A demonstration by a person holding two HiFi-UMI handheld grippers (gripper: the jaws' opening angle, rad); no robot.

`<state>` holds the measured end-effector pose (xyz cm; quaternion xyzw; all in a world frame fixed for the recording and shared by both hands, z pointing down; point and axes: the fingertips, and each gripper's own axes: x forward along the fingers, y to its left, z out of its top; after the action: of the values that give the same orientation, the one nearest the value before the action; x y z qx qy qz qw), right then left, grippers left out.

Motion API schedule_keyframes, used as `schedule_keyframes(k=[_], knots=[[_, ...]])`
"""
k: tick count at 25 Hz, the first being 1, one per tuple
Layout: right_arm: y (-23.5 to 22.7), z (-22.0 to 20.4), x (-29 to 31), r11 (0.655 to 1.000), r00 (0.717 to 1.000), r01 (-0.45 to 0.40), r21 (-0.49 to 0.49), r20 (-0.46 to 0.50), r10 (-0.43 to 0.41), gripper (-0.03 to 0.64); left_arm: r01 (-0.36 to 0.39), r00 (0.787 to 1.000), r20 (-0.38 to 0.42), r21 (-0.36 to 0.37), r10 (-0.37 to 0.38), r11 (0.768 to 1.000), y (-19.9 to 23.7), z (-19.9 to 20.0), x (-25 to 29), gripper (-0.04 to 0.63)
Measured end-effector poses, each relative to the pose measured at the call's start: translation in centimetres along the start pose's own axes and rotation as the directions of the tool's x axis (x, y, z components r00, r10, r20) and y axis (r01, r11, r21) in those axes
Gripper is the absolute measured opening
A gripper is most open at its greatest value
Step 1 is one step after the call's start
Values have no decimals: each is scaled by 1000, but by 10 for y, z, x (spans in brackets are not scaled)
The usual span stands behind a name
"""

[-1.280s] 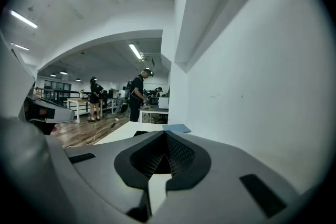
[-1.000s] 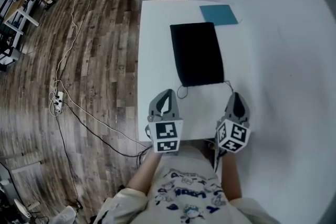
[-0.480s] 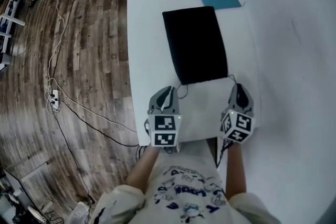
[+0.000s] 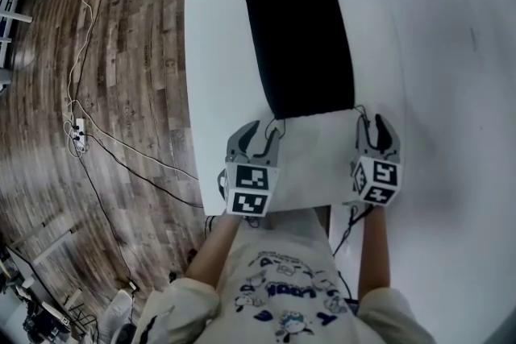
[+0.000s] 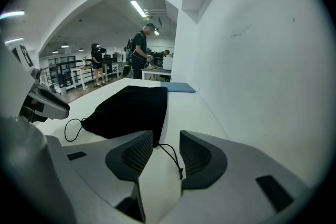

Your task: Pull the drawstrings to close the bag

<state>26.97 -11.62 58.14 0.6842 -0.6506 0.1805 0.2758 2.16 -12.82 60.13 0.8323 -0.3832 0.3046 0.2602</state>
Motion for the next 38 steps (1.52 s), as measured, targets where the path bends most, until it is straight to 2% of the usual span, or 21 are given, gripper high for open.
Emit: schedule_keyframes(k=[2,7,12,18,20,22,28,30,33,38], knots=[[-3,-9,7,999,999,-36,-20,-34,36,153,3,1000,-28,-2,-3,1000,-3,-6,6,141],[-13,-32,32,994,992,-86,-64,-99,79,158,-1,996,-89,-20,0,1000,-7,-19,25,144],[-15,-37,44,994,990,-103,-44,-100,98,156,-7,996,-91,-37,3,999,-10,-21,40,143],[-13,-44,49,988,982,-151,-32,-117,146,141,-6,990,-140,-60,-3,998,-13,-30,45,137],[-12,-44,49,985,980,-166,-42,-122,160,127,-11,989,-146,-60,2,998,-12,-31,44,115],[-12,-44,49,982,978,-177,-61,-124,168,110,-24,989,-147,-64,14,998,-10,-32,43,16],[-3,-42,49,965,975,-197,-171,-139,174,21,-45,989,-144,-95,31,994,-5,-32,42,2],[-1,-47,50,967,972,-202,-152,-150,180,8,-53,990,-139,-106,38,993,-4,-33,43,2],[1,-51,49,977,970,-204,-63,-151,192,6,-67,990,-129,-114,52,991,-1,-35,41,2],[-4,-38,36,993,986,-118,-16,-119,115,6,-94,992,-101,-131,81,987,5,-25,29,2]])
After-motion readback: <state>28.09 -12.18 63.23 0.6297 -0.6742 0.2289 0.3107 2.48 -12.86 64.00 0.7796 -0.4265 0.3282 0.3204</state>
